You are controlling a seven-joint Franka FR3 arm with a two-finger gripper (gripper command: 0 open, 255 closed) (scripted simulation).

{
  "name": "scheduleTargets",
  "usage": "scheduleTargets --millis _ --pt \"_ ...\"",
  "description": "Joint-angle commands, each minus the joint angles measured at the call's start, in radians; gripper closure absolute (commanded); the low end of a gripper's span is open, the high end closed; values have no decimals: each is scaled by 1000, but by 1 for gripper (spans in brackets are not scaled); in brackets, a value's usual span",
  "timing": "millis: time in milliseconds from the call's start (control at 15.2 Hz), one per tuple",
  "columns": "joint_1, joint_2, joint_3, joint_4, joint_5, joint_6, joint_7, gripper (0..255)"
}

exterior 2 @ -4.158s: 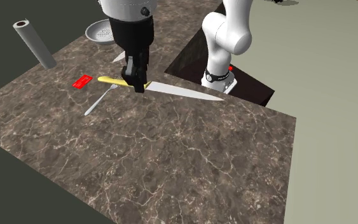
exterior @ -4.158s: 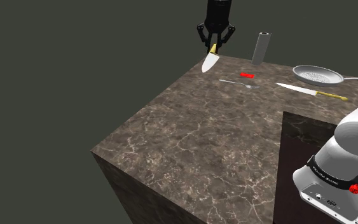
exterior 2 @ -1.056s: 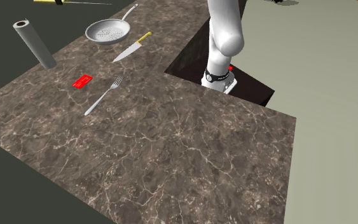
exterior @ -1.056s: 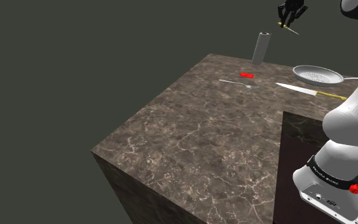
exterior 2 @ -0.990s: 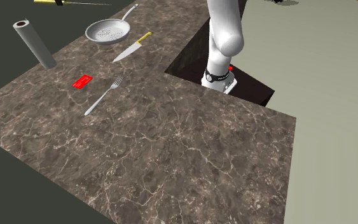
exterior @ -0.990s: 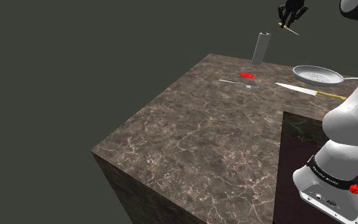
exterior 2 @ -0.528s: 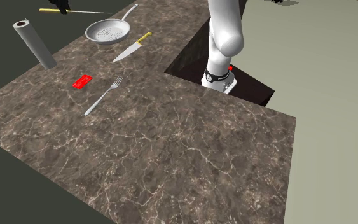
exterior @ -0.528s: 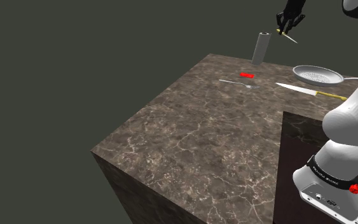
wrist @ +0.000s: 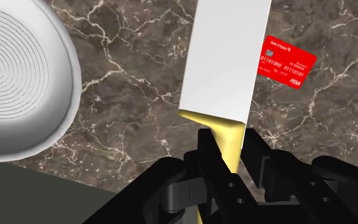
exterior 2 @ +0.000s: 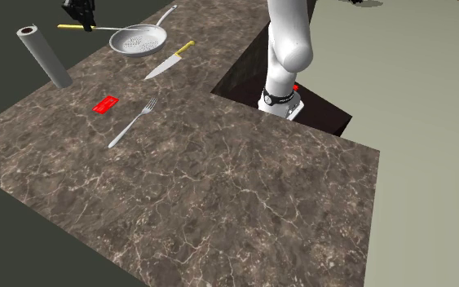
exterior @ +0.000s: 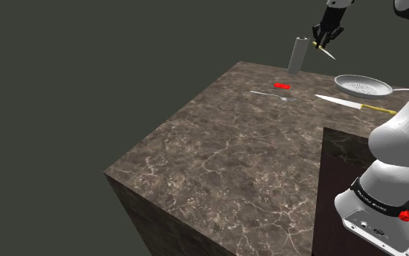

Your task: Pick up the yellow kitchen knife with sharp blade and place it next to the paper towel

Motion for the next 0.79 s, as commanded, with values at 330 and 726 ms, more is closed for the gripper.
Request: scheduleTargets --millis 330,726 --pt "4 -7 1 -105 0 98 -1 255" --pt "5 0 3 -176 2 176 -4 255"
